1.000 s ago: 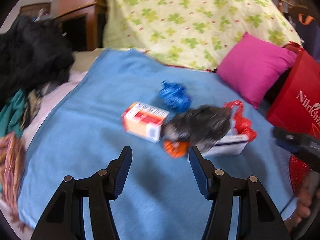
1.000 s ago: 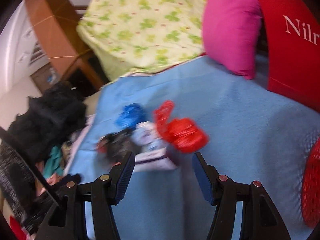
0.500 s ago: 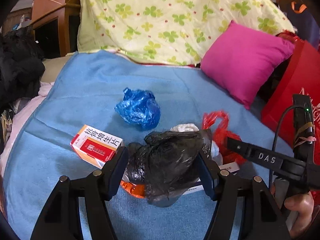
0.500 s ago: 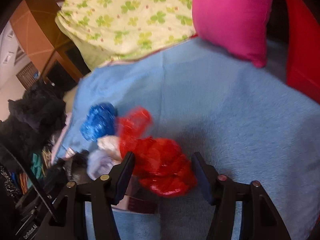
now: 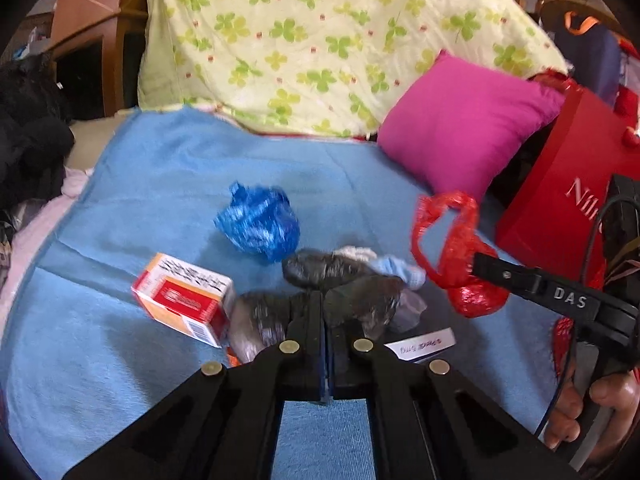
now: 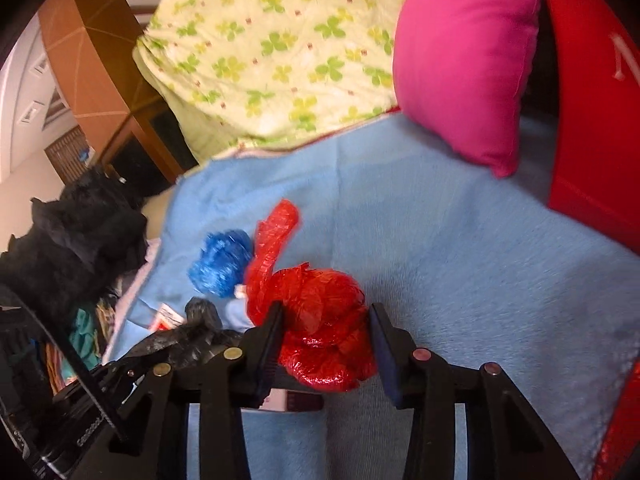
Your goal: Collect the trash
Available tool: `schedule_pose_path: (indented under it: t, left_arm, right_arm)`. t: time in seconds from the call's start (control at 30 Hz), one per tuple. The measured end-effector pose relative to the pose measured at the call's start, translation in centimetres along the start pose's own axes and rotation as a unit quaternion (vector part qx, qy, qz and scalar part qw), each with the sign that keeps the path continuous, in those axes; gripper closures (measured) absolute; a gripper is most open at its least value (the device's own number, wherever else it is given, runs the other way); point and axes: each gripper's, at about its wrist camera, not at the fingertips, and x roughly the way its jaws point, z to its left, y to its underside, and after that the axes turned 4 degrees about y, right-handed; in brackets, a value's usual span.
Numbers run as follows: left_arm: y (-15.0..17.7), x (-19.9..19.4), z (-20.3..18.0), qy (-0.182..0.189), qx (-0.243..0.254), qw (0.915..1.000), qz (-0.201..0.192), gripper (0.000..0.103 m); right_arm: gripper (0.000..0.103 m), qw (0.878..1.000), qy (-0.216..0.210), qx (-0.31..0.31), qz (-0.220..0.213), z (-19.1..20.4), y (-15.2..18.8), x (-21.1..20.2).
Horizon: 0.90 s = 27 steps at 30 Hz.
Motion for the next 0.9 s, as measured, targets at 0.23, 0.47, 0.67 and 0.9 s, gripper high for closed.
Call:
schedule_pose_path:
  t: [0.23, 0.47, 0.67, 0.9]
  left_arm:
    - [0.0, -6.1, 1.0, 0.004, -0.013, 0.9977, -0.066, 0.103]
    - [1.4, -8.5, 2.6, -0.015, -0.024, 0.9971, -0.071, 0.103]
    - [2.4, -5.4, 3.4, -0.034, -0.029, 0.9990, -0.008, 0.078]
    - [1.1, -2.5, 9.3, -0.064, -0.133, 0.9890, 0.003, 0.046]
  right_arm:
    - [0.058, 0.999, -0.023, -0.001, -0.031, 0.5, 0.4, -5.2]
    - [0.058, 0.998, -0.043, -0.005, -0.038, 0.9, 1.6, -8.6]
    - [0.058, 1.000, -0.024, 0.014, 0.000, -0.2, 3.4, -8.3]
    - [0.058, 1.000, -0.016, 0.004, 0.020, -0.6, 3.9, -7.3]
